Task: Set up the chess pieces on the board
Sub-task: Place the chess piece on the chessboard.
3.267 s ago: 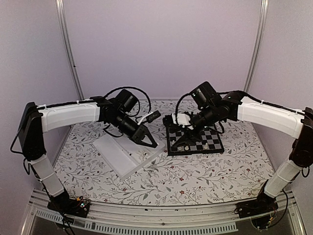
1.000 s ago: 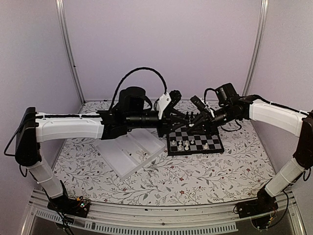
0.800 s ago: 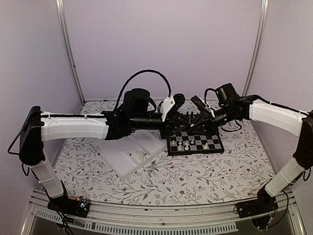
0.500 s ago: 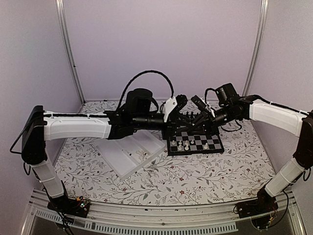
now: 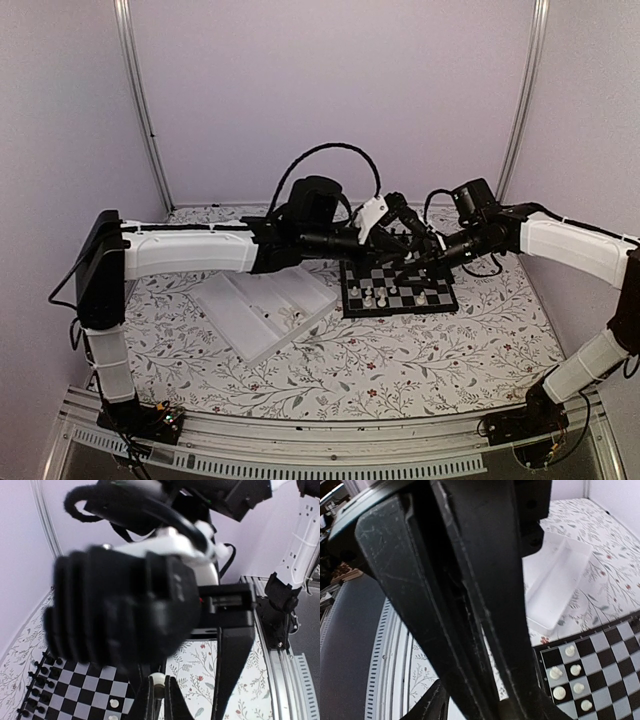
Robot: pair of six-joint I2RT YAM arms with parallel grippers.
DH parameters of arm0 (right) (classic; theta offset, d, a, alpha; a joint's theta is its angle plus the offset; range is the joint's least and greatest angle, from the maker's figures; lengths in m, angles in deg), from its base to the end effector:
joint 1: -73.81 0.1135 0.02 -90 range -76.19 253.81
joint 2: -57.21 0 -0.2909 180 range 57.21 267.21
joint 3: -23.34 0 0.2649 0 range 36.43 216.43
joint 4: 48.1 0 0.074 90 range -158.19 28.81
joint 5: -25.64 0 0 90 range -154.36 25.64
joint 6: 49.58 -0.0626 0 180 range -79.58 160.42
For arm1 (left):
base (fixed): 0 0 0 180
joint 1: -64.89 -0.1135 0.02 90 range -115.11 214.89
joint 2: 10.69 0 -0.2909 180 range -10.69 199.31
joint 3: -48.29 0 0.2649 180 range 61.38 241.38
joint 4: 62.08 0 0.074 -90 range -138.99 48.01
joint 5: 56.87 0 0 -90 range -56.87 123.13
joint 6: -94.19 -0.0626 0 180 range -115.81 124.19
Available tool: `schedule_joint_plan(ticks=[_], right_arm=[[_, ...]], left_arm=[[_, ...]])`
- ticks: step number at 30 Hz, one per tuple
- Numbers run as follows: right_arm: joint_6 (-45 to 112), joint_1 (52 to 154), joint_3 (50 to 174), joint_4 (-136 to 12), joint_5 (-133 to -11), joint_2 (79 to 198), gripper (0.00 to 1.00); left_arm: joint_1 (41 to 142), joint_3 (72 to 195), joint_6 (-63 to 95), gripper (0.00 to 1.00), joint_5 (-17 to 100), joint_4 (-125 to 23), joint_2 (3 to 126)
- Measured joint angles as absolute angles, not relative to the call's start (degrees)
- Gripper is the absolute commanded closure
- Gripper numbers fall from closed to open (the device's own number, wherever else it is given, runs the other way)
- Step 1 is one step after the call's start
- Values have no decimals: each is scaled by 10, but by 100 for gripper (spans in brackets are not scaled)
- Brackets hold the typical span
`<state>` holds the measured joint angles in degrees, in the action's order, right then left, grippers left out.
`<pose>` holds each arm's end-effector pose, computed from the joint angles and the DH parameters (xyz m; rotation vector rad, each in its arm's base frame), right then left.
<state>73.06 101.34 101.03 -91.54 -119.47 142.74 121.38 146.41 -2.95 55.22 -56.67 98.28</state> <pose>0.2675 0.1973 0.2817 -1.4558 1.7060 1.1153 0.2572 -0.4311 0.3018 1.2531 1.4858 -0.9433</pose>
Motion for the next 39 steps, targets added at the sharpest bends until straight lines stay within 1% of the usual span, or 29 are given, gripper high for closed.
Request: schedule_joint_plan(ticks=[5, 6, 9, 13, 17, 19, 24, 39], right_arm=[[752, 942, 935, -920, -1111, 1358, 44], [757, 902, 922, -921, -1095, 1345, 43], [764, 852, 891, -920, -1046, 1311, 42], [752, 839, 849, -895, -985, 1269, 41], [740, 839, 843, -881, -939, 1271, 41], [736, 839, 843, -871, -920, 1272, 41], [734, 839, 843, -858, -901, 1277, 41], [734, 839, 843, -851, -887, 1285, 40]], left_arm=[[1215, 1595, -34, 100, 520, -502, 1085], [1215, 1622, -35, 100, 514, -485, 1107], [1215, 1698, -39, 100, 495, -438, 1170], [1214, 1800, -43, 100, 476, -367, 1254], [1210, 1875, -41, 100, 463, -302, 1318], [1206, 1895, -39, 100, 461, -279, 1338], [1197, 1896, -37, 100, 465, -246, 1350], [1196, 1927, -37, 97, 458, -242, 1390]])
